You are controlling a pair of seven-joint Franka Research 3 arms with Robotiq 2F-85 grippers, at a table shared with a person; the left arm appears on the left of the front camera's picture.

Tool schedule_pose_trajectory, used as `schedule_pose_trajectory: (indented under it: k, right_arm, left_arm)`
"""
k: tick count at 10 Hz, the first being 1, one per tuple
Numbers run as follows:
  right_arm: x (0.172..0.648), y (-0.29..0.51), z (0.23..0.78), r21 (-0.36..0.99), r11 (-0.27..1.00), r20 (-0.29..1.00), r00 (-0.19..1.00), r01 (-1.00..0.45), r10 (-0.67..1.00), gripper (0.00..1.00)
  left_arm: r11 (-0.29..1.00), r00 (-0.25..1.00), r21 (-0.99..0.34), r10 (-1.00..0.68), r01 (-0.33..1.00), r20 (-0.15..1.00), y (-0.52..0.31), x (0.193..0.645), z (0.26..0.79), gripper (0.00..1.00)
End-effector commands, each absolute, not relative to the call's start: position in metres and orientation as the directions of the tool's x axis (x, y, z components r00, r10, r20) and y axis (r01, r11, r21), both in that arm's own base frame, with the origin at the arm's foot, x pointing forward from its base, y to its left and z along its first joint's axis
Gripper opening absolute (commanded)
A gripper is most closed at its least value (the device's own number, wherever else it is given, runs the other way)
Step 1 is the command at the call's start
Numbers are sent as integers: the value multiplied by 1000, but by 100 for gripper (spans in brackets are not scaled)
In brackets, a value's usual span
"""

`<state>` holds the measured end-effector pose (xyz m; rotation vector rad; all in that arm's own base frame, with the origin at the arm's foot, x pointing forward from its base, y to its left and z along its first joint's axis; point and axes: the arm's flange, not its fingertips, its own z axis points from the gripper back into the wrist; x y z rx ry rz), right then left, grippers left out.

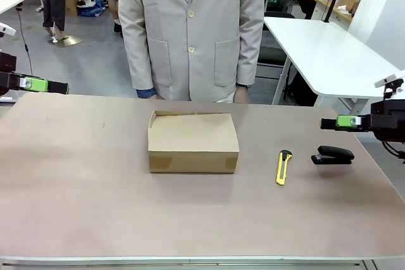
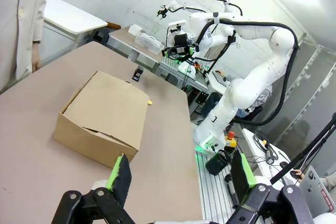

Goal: Pack the item into the box.
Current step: Close the Mailer Box.

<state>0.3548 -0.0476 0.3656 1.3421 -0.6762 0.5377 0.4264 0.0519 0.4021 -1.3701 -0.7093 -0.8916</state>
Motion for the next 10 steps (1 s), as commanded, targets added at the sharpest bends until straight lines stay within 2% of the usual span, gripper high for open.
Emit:
schedule_pose_trajectory:
  k: [1,10]
  right_arm:
    - [355,-47,367,690,156,718,695,-707,-32,100]
    - [355,-47,367,690,156,718,695,-707,-32,100]
  left_arm:
    - [-16,488,-494,-130,869,863,51,422,402,100]
    - [-16,488,-494,-130,869,863,51,422,402,100]
